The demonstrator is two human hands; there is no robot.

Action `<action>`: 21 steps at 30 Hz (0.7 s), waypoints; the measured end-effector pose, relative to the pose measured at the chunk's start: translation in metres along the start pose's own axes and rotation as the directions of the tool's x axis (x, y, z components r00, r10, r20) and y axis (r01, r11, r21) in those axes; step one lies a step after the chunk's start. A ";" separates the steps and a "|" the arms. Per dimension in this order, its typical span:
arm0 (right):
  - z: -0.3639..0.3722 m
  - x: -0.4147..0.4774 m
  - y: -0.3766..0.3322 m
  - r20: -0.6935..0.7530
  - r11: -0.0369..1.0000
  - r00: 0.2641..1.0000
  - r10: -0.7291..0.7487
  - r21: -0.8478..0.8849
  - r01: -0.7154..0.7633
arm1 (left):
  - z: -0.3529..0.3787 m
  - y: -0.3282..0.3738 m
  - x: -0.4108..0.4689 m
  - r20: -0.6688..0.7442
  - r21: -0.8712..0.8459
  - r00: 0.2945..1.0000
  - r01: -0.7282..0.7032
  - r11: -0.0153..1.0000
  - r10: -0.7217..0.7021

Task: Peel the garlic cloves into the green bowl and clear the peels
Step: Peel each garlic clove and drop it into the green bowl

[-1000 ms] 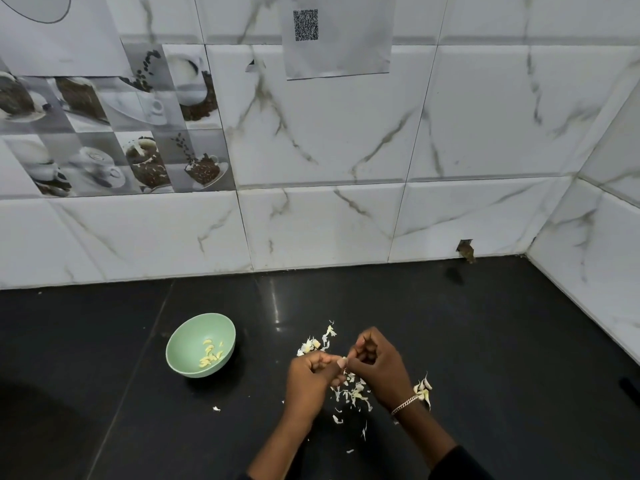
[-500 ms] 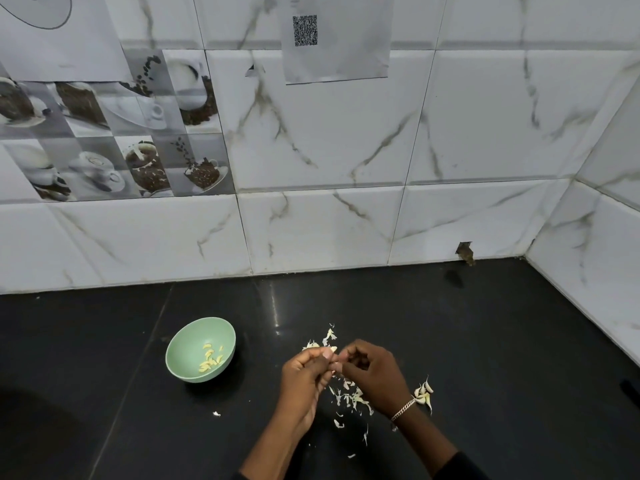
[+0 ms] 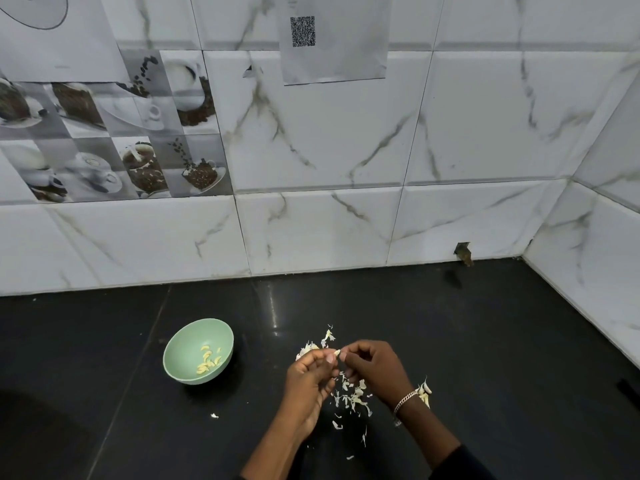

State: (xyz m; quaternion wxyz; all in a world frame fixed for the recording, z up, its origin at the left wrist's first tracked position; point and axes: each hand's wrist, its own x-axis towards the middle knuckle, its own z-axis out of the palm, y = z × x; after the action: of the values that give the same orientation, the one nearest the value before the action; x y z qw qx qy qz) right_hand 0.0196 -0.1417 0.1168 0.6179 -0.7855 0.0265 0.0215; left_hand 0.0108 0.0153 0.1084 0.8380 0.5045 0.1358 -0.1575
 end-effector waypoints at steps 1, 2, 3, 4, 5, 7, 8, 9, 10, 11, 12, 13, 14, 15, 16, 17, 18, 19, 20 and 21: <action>0.001 0.000 -0.001 0.007 1.000 1.000 0.009 0.022 -0.009 | 0.001 0.000 0.000 0.006 0.007 1.000 -0.005 1.000 0.005; 0.002 -0.001 -0.001 0.011 0.999 1.000 0.016 0.037 -0.017 | 0.002 0.000 -0.001 0.011 0.018 1.000 -0.011 1.000 0.011; 0.002 -0.001 -0.001 0.015 0.999 1.000 0.022 0.046 -0.023 | 0.002 0.000 -0.001 0.014 0.031 1.000 -0.020 0.999 0.020; 0.003 -0.001 -0.001 0.016 0.998 1.000 0.027 0.049 -0.028 | 0.003 0.000 -0.001 0.015 0.050 0.999 -0.032 0.998 0.031; 0.002 -0.001 -0.001 0.017 0.999 0.999 0.027 0.043 -0.028 | 0.003 0.000 -0.001 0.017 0.071 0.999 -0.045 0.996 0.044; 0.001 -0.001 0.000 0.023 1.000 1.000 0.021 0.016 -0.022 | 0.001 0.000 0.000 0.013 0.123 0.997 -0.079 0.989 0.078; 0.001 -0.002 0.001 0.027 1.000 0.999 0.019 0.006 -0.019 | 0.000 0.000 0.000 0.008 0.150 0.995 -0.101 0.984 0.101; 0.000 -0.002 0.000 0.030 1.000 0.999 0.020 0.004 -0.020 | -0.001 0.000 0.000 0.001 0.174 0.992 -0.123 0.977 0.125; 0.000 -0.003 -0.001 0.030 1.000 0.999 0.022 0.006 -0.022 | -0.001 0.000 0.000 -0.006 0.198 0.989 -0.146 0.969 0.150; 0.000 -0.004 -0.002 0.029 1.000 0.999 0.021 0.003 -0.021 | -0.001 0.000 0.000 -0.010 0.224 0.984 -0.170 0.959 0.177; 0.000 -0.004 -0.003 0.029 1.000 0.999 0.018 -0.005 -0.018 | -0.001 0.001 -0.001 -0.010 0.253 0.979 -0.197 0.947 0.206; 0.001 -0.004 -0.003 0.033 1.000 0.999 0.014 -0.018 -0.014 | 0.000 0.002 -0.002 -0.003 0.283 0.971 -0.227 0.932 0.237; 0.000 -0.004 -0.003 0.036 1.000 0.999 0.009 -0.030 -0.008 | 0.000 0.003 -0.003 0.010 0.324 0.962 -0.261 0.909 0.272; 0.000 -0.004 -0.003 0.039 0.999 0.999 0.003 -0.040 -0.002 | 0.000 0.004 -0.003 0.032 0.373 0.950 -0.298 0.879 0.309; -0.001 -0.004 -0.003 0.041 0.999 0.999 0.001 -0.050 0.001 | -0.002 0.005 -0.003 0.057 0.430 0.936 -0.338 0.837 0.349; -0.001 -0.004 -0.002 0.043 0.998 0.999 0.002 -0.062 0.001 | -0.003 0.006 -0.002 0.083 0.489 0.918 -0.376 0.787 0.387; -0.002 -0.004 -0.001 0.045 0.997 0.999 0.001 -0.076 0.002 | -0.004 0.006 -0.002 0.105 0.547 0.901 -0.406 0.732 0.421; -0.003 -0.004 -0.001 0.047 0.996 0.999 -0.002 -0.090 0.006 | -0.006 0.005 -0.001 0.121 0.594 0.886 -0.426 0.682 0.447; -0.004 -0.004 -0.002 0.049 0.995 0.999 -0.006 -0.101 0.011 | -0.006 0.005 -0.001 0.134 0.628 0.875 -0.438 0.643 0.465; -0.004 -0.004 -0.003 0.049 0.994 0.999 -0.011 -0.109 0.017 | -0.007 0.005 -0.001 0.145 0.647 0.870 -0.444 0.620 0.471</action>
State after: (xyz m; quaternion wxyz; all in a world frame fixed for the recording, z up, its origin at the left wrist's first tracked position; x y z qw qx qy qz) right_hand 0.0155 -0.1450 0.1207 0.5745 -0.8176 0.0047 0.0378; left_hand 0.0114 0.0234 0.1094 0.6128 0.7882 -0.0456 0.0329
